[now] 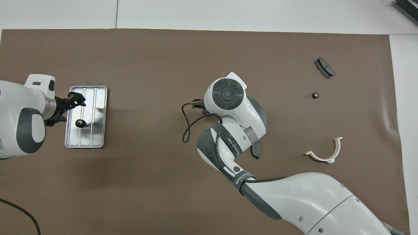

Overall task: Place bearing gear from tray to pile
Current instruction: 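Grasp the gear with the right gripper while the left gripper grasps another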

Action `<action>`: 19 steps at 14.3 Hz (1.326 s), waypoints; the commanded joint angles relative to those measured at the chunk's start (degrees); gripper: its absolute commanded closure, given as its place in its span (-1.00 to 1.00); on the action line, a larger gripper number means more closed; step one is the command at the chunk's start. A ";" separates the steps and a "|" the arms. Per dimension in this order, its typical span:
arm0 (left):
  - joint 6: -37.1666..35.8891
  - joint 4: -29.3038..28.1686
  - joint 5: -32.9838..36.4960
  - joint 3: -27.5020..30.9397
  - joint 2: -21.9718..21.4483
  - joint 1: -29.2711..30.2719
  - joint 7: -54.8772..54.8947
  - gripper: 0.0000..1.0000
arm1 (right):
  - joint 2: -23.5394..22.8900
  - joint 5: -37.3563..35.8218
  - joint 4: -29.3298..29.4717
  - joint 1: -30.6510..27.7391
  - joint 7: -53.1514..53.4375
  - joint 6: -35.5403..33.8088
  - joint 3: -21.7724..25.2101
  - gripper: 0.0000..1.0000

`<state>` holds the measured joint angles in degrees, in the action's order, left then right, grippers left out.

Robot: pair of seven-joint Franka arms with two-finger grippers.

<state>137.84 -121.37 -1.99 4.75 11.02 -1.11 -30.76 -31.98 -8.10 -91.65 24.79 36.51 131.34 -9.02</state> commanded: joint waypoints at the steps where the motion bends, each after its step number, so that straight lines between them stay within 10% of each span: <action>1: 5.32 -6.15 0.67 -0.71 -2.15 0.50 1.06 -0.42 | -0.62 -0.24 -1.78 1.30 2.77 1.90 0.23 -1.00; 5: 7.00 -8.27 0.67 -0.71 -1.70 0.58 1.94 -0.34 | -1.77 -1.91 -3.80 2.19 4.10 5.33 0.32 -0.68; 9: 7.44 -8.54 0.67 -0.71 -1.53 0.58 2.02 -0.31 | -1.77 -2.09 -3.80 2.10 4.01 5.33 0.32 0.19; 12: 7.44 -8.19 0.67 -0.71 -1.35 0.41 2.02 1.00 | -1.77 -2.09 -3.80 2.01 4.19 5.33 0.32 0.60; 19: -13.26 9.45 0.76 -1.32 -2.06 -1.87 2.03 1.00 | -1.69 -2.27 0.06 -3.59 0.78 3.67 0.50 0.86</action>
<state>132.95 -118.56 -1.80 3.53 9.74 -1.47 -28.75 -33.51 -9.23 -93.32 25.21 39.10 135.40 -7.91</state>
